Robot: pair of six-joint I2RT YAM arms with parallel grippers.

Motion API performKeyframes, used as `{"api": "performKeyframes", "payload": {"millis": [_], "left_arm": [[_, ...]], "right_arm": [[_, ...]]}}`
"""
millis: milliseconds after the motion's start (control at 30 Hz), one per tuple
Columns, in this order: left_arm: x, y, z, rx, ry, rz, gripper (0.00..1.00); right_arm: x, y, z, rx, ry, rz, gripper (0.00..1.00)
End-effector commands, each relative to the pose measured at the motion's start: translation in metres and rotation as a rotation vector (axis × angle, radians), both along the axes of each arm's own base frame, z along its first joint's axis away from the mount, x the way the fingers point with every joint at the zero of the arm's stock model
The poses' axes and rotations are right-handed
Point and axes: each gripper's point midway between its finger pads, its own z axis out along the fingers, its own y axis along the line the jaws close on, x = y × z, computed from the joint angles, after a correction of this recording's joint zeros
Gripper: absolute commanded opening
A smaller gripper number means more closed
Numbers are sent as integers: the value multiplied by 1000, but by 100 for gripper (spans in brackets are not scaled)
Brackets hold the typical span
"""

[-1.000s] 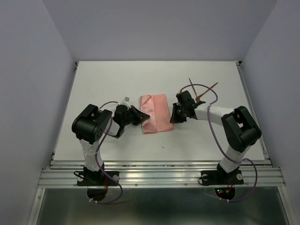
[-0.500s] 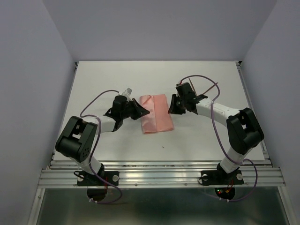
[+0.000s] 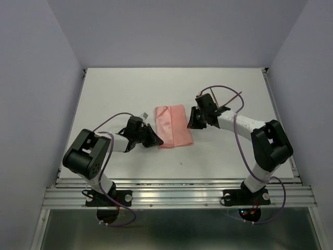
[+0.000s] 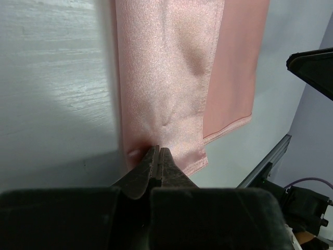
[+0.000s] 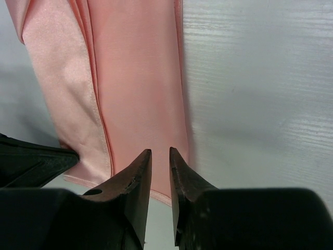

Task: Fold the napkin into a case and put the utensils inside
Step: Smooth out the 2/3-rectangle-folded napkin at the center of the board.

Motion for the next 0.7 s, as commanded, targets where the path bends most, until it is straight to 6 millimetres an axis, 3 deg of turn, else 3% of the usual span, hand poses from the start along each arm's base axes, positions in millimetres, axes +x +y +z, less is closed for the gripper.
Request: {"api": "performKeyframes", "payload": {"millis": [0,100,233,367,533,667], "left_arm": [[-5,3,-12,37,5,-15,0],[-1,0,-10,35,-6,-21,0],[4,-1,19,6,-76,-18,0],[0,3,33,17,-97,-14,0],[-11,9,34,30,-85,-24,0],[-18,11,22,44,-59,-41,0]], "right_arm": [[0,5,13,29,-33,4,25],[-2,9,16,35,-34,13,25],[-2,8,21,39,-44,9,25],[-5,6,22,38,-44,7,25],[-8,9,19,38,-38,12,25],[-7,9,18,38,-38,10,25]]}}
